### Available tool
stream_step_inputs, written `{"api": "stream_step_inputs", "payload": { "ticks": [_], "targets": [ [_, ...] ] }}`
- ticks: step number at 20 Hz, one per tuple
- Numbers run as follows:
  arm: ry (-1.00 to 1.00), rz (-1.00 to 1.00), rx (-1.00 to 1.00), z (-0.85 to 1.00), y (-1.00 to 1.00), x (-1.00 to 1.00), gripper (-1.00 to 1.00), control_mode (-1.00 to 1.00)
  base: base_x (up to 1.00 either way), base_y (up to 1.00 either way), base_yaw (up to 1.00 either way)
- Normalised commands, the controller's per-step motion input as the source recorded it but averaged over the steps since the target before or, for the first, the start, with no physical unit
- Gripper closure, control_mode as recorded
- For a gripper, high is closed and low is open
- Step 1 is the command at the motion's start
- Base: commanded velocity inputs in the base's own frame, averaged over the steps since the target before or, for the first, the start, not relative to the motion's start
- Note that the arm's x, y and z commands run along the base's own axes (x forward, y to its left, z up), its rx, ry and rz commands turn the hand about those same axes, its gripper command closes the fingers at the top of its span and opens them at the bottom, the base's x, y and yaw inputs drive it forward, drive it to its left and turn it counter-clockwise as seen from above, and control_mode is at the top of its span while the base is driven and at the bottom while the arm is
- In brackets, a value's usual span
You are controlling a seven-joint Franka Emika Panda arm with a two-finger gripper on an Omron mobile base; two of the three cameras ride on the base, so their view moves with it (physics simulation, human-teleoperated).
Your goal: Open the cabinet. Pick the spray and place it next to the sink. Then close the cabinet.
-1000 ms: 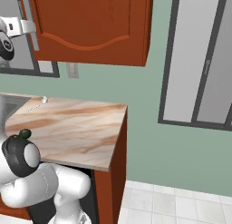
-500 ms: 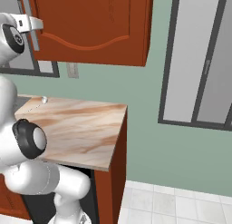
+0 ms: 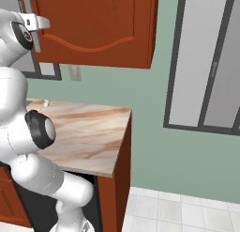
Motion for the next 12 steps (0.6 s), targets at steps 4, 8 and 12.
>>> {"api": "stream_step_inputs", "payload": {
  "ticks": [4,8,12],
  "targets": [
    [0.0,0.0,0.02,-0.01,0.08,0.46,-1.0,-1.0,0.0,0.0,0.0],
    [0.0,0.0,0.01,-0.03,0.05,0.43,-1.0,-1.0,0.0,0.0,0.0],
    [0.0,-0.01,0.0,-0.07,0.01,0.36,1.0,-1.0,0.0,0.0,0.0]
  ]
}}
